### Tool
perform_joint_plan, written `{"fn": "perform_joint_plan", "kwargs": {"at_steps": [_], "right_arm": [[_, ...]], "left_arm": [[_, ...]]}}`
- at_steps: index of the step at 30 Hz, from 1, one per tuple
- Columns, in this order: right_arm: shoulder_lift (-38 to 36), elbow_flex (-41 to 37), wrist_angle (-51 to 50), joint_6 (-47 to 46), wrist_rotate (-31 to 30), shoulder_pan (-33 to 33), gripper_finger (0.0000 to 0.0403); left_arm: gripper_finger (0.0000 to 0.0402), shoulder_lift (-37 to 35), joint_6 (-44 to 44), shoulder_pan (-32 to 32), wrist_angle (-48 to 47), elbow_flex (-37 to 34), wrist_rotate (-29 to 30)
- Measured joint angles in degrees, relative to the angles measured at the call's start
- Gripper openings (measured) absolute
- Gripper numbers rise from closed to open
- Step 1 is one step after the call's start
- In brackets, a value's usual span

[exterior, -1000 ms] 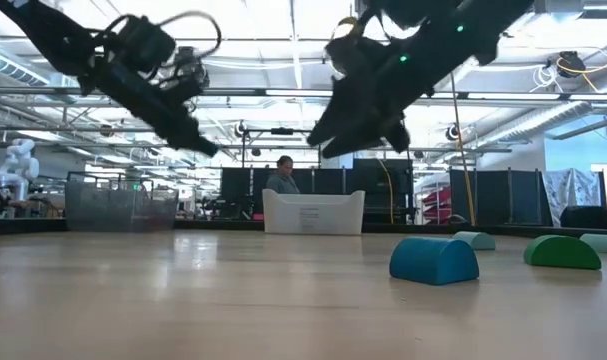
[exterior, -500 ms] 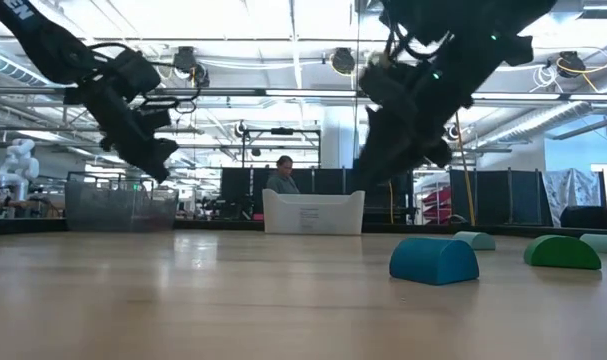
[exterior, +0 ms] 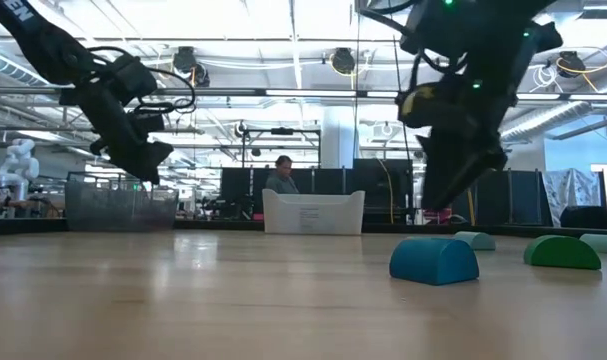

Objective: Sort blocks by size
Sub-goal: Put the green semicircle block into the top black bin

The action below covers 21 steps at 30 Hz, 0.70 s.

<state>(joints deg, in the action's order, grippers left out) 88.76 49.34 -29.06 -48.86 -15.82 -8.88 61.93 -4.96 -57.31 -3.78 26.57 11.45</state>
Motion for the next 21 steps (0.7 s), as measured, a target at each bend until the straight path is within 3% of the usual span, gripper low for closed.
{"fn": "perform_joint_plan", "kwargs": {"at_steps": [8,14,18,21], "right_arm": [[-1.5,0.8,-11.1,-1.7,5.6,-1.0,0.0167],[-3.3,4.0,-26.4,-6.1,5.8,-2.0,0.0167],[-4.1,4.7,-37.1,-8.8,6.6,-3.1,0.0167],[-4.2,4.6,-43.4,-4.4,8.5,-4.5,0.0167]], "left_arm": [[0.017,0.3,-0.2,0.4,0.1,0.0,-0.7],[0.0171,0.3,0.1,0.9,0.3,0.0,-1.1],[0.0171,0.3,0.2,1.4,0.3,0.0,-4.1],[0.0171,0.3,0.2,2.4,0.3,0.0,-9.2]]}}
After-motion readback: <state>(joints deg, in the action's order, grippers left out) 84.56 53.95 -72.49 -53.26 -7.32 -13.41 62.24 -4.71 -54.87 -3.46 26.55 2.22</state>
